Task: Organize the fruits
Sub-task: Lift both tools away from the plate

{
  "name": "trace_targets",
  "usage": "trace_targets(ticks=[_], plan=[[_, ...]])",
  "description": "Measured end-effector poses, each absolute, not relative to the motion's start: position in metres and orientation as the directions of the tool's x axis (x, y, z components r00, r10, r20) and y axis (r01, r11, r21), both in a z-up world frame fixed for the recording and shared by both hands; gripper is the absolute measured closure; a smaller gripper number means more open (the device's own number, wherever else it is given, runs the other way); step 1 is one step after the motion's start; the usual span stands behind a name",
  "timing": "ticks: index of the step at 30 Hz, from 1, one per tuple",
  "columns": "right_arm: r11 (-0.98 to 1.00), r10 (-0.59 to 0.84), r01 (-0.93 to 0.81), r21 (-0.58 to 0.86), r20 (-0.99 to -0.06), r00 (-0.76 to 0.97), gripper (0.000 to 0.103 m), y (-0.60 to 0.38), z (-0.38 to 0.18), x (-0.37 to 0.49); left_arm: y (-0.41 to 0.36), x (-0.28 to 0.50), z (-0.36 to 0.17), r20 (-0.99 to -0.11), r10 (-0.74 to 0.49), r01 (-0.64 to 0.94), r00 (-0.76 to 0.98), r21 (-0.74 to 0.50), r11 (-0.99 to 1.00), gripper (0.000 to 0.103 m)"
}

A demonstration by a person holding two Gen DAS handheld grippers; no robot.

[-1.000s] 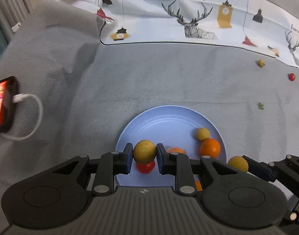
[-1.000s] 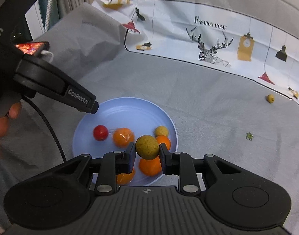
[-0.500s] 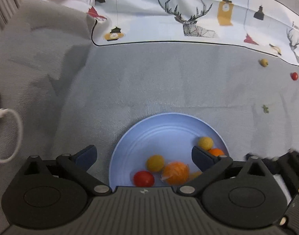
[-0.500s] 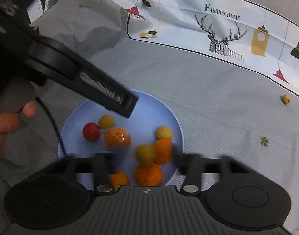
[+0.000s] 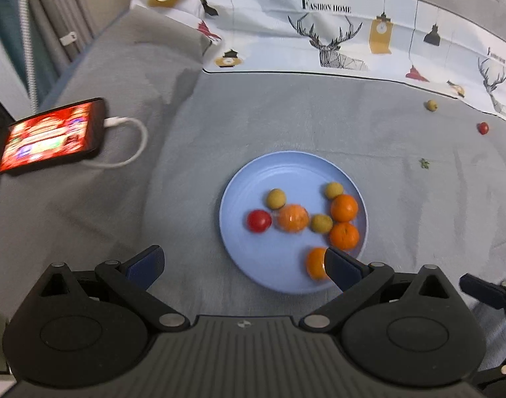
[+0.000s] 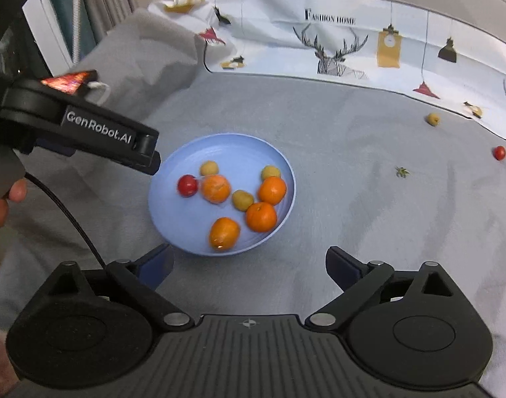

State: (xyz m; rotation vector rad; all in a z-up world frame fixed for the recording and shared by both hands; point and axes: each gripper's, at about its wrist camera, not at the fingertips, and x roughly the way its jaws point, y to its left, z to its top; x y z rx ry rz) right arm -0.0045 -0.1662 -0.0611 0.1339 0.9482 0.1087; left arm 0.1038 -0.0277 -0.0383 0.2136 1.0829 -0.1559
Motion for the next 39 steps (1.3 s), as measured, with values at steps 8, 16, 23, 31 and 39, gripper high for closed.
trace_targets(ticks=[8,16,23,31,39], plan=[[0.994,0.098,-0.031,0.107,-0.711,0.696,0.001,-0.163,-0.015,-0.063,-0.009,0.035,-0.01,-0.863,-0.018,0.196,0.506,0.094,0.976,0.0],[0.993,0.095,-0.03,0.111,-0.65,0.754,0.001,-0.167,0.011,-0.114,0.005,-0.028,0.005,-0.839,-0.01,0.194,0.544,0.114,0.974,0.0],[0.994,0.09,-0.029,0.109,-0.609,0.788,0.001,-0.166,0.023,-0.144,0.005,-0.06,0.018,-0.811,-0.027,0.205,0.584,0.115,0.972,0.0],[0.994,0.067,-0.006,0.107,-0.584,0.809,0.001,-0.169,0.027,-0.159,-0.002,-0.068,0.023,-0.799,-0.039,0.229,0.599,0.124,0.966,0.0],[0.992,0.07,0.008,0.129,-0.589,0.805,0.001,-0.175,0.022,-0.155,-0.005,-0.066,0.025,-0.796,-0.036,0.234,0.605,0.134,0.963,0.0]])
